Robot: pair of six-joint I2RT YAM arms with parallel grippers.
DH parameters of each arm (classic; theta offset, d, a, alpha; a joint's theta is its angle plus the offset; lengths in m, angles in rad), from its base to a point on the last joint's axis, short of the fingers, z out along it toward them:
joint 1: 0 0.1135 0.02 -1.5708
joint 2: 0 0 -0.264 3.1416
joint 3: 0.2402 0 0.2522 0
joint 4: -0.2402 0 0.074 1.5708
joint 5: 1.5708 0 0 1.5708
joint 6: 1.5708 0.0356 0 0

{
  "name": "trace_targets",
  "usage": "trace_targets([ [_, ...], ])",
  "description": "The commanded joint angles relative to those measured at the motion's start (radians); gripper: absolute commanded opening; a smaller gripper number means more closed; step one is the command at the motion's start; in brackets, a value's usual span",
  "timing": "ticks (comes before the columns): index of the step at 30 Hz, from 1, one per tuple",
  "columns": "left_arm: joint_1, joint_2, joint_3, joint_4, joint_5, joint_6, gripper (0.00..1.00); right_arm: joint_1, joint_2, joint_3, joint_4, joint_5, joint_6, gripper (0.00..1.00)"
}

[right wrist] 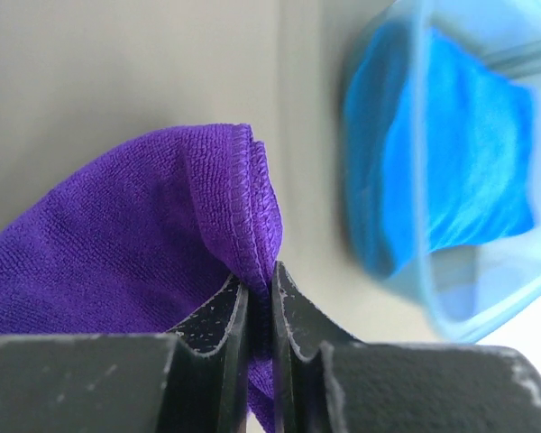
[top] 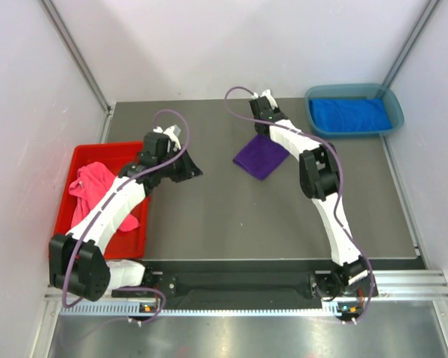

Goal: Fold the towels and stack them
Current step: Neatly place the folded towel into the bin

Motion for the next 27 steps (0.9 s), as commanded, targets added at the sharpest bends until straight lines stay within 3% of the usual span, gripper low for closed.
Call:
trace_targets([
  [1,-0.003,0.007,0.038,-0.035,-0.015,0.059,0.15,-0.017,0.056,0.168,0.001,0.114,-0.121,0.00],
  [7,-0.001,0.046,0.058,-0.040,-0.015,0.095,0.14,-0.043,0.068,0.257,0.087,0.169,-0.237,0.00],
  [27,0.013,0.064,0.045,-0.029,0.025,0.112,0.13,-0.134,-0.002,0.306,0.155,0.206,-0.410,0.00],
])
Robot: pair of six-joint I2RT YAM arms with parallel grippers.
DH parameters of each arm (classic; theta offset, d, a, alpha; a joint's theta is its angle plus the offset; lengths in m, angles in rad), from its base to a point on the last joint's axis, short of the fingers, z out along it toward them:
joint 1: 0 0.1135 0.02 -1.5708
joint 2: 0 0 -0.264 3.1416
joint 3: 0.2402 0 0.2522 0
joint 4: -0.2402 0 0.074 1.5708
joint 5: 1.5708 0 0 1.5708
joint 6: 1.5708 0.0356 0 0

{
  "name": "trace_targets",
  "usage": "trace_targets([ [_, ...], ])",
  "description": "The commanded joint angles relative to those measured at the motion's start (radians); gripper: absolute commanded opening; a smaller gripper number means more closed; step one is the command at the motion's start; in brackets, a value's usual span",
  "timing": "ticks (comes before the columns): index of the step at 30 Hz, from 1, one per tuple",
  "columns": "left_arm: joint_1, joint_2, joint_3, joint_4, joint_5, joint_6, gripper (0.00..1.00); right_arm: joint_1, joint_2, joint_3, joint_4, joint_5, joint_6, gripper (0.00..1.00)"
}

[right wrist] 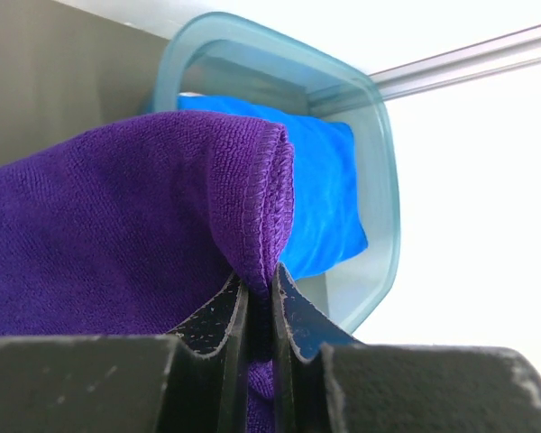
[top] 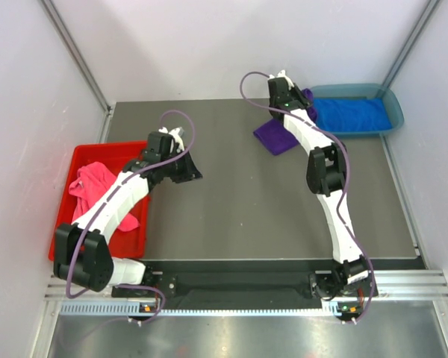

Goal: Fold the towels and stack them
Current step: Neatly place the folded towel into the bin

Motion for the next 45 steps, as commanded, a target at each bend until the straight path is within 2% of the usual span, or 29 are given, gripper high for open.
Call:
trace_targets([
  [1,0.006,-0.001,0.027,0.010,0.013,0.022,0.13,-0.028,-0.080,0.065,0.073,0.042,-0.052,0.00],
  [12,0.012,0.013,0.024,-0.001,0.013,0.033,0.12,-0.097,-0.094,0.077,0.124,0.022,-0.118,0.00],
  [26,0.015,0.026,0.018,-0.003,0.023,0.037,0.12,-0.195,-0.171,0.057,0.029,-0.159,0.029,0.00],
  [45,0.015,0.031,0.009,0.004,0.035,0.033,0.12,-0.207,-0.313,-0.013,0.004,-0.136,-0.013,0.00],
])
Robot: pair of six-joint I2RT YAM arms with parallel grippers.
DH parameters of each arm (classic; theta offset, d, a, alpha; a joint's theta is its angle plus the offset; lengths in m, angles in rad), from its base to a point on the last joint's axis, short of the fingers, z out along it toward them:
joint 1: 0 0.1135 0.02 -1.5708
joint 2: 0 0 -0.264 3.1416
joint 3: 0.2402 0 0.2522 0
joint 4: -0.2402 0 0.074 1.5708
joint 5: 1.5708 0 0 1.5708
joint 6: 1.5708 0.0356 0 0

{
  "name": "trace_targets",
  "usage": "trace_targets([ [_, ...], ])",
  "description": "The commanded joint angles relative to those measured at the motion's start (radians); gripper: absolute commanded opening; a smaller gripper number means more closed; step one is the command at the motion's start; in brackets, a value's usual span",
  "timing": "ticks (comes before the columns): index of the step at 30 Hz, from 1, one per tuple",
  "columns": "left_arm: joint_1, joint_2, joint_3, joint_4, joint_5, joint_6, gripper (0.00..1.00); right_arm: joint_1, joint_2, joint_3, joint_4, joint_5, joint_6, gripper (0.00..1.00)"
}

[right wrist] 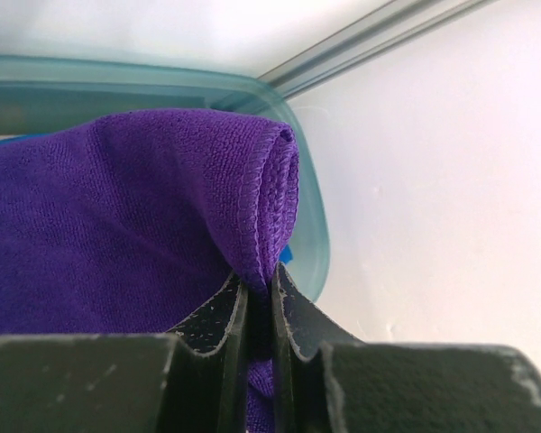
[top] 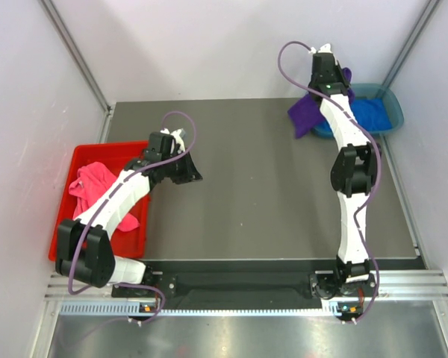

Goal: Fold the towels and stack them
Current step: Neatly place the folded towel into the bin

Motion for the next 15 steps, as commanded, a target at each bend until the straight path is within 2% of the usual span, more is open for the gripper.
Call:
trace_targets([
  [1,0.007,0.003,0.009,0.010,0.014,0.014,0.12,-0.014,-0.128,0.009,0.046,0.016,-0.013,0.00],
  [15,0.007,0.015,0.003,0.015,0.024,0.012,0.12,-0.085,-0.122,-0.067,0.098,-0.041,0.023,0.00],
])
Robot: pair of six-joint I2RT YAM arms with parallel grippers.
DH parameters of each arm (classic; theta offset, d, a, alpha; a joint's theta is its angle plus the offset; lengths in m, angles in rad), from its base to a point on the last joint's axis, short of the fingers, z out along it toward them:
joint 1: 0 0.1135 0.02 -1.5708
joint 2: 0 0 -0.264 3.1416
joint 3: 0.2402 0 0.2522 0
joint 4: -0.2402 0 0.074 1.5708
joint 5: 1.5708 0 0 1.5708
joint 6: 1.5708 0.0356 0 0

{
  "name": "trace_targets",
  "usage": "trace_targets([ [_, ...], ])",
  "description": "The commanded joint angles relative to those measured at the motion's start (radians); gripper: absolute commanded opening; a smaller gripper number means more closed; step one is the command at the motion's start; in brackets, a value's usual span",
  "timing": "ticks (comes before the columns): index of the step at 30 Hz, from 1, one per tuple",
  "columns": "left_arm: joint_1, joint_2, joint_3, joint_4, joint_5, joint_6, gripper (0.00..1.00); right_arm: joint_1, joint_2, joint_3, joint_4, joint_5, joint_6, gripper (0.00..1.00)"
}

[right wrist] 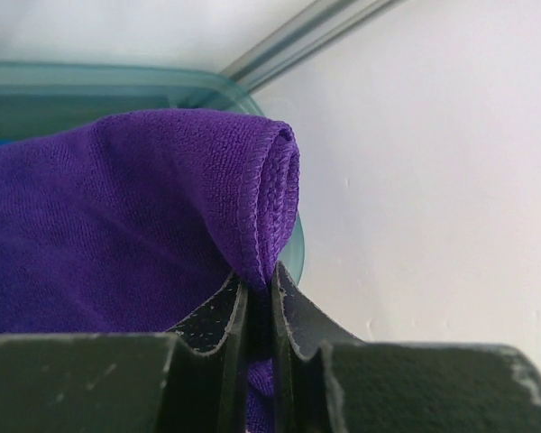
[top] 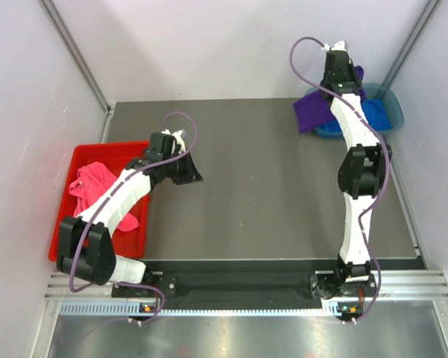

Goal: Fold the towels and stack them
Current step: Neatly place the folded towel into the bin

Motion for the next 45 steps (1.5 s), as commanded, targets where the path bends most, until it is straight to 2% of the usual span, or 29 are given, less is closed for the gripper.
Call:
trace_targets([
  [1,0.006,0.004,0.003,0.014,0.019,0.012,0.12,-0.039,-0.037,-0.024,0.077,-0.021,0.023,0.00],
  [8,0.006,0.014,0.003,0.014,0.022,0.012,0.12,-0.076,-0.002,-0.058,0.135,-0.095,0.047,0.00],
  [18,0.006,0.031,0.006,0.009,0.029,0.014,0.11,-0.120,0.087,-0.032,0.188,-0.107,0.049,0.00],
  [45,0.006,0.062,0.003,0.003,0.044,0.014,0.11,-0.194,0.119,-0.015,0.220,-0.136,0.066,0.00],
])
